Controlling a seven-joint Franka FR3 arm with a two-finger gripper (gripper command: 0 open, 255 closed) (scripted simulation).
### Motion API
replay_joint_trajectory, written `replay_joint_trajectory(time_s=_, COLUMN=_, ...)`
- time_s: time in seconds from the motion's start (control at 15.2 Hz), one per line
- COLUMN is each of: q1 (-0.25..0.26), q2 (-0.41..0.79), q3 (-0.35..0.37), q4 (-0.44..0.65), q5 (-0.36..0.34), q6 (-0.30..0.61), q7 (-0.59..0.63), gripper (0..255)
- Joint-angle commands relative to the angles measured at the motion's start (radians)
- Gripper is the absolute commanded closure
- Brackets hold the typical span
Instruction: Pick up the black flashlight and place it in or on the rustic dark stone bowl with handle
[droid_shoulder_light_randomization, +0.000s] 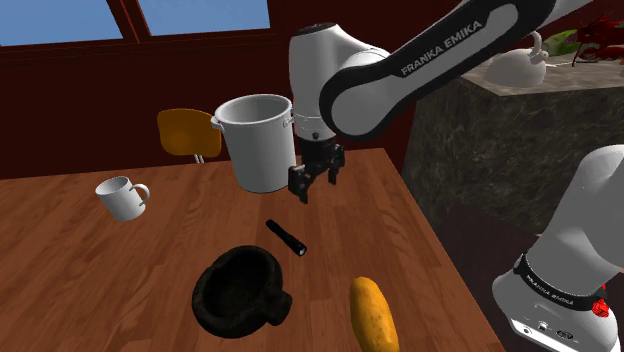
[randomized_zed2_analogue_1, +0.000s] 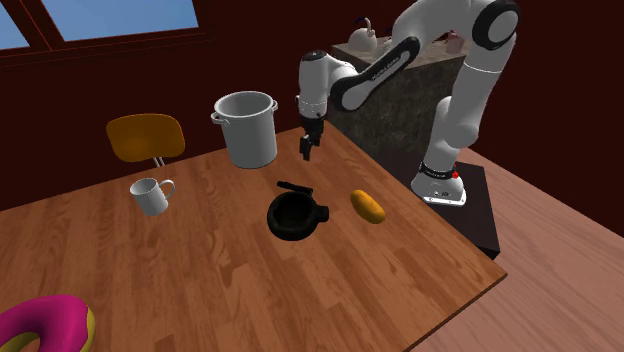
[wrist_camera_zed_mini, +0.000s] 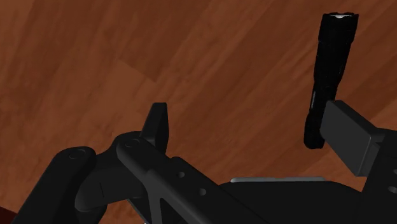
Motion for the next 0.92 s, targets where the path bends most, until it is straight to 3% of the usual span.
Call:
replay_joint_trajectory(time_s=0.0, q1=0.013, q2=0.07, q3=0.019, q4=0.038, q5=-0.018, q6=0.025, q7=0.042, gripper=0)
replay_joint_trajectory(time_s=0.46, q1=0.079, q2=0.324, q3=0.046, q4=0.222, q5=-0.108, q6=0.067, q7=0.17, gripper=0)
replay_joint_trajectory(time_s=0.86, q1=0.088, q2=0.376, q3=0.034, q4=0.202, q5=-0.135, q6=0.134, q7=0.188, gripper=0)
